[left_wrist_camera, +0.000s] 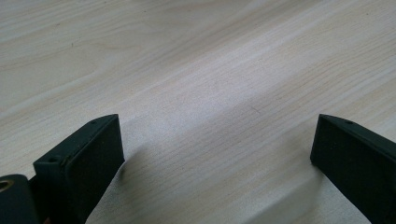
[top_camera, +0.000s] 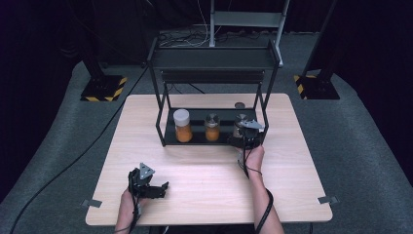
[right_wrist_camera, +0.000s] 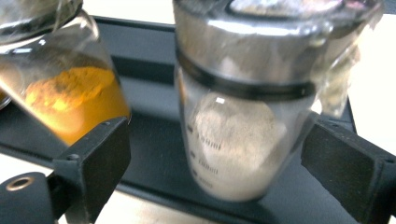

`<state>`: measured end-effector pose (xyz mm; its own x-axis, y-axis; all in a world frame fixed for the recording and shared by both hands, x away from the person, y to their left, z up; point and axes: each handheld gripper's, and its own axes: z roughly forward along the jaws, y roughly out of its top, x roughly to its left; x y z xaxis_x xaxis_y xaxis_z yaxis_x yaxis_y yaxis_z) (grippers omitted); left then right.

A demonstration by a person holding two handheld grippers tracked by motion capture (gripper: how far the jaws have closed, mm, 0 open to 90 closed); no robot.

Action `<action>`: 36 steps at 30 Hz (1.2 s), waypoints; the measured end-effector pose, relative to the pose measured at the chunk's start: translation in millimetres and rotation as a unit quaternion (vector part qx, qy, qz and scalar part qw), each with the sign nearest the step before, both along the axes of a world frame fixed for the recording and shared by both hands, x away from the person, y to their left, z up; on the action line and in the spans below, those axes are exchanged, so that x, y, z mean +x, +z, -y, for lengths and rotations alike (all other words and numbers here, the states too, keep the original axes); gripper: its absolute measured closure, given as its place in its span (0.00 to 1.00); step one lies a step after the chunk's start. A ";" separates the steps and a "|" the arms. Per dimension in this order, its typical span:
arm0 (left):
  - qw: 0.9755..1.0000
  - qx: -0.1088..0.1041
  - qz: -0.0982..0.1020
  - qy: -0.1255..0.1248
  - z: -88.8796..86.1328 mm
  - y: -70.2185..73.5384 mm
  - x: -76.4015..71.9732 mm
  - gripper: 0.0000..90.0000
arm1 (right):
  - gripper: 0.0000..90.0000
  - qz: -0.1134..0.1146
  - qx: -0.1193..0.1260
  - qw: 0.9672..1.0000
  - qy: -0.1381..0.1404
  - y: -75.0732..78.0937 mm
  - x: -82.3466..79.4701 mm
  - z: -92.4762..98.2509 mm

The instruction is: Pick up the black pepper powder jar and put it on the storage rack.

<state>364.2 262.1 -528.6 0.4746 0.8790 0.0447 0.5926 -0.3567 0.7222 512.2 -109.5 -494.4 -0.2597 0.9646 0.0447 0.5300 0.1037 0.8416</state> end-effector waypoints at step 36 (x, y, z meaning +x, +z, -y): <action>1.000 -0.012 -0.011 0.004 -0.7 -0.5 2.6 0.02 | 0.00 -0.049 -0.041 0.997 0.039 -28.7 -116.6 50.5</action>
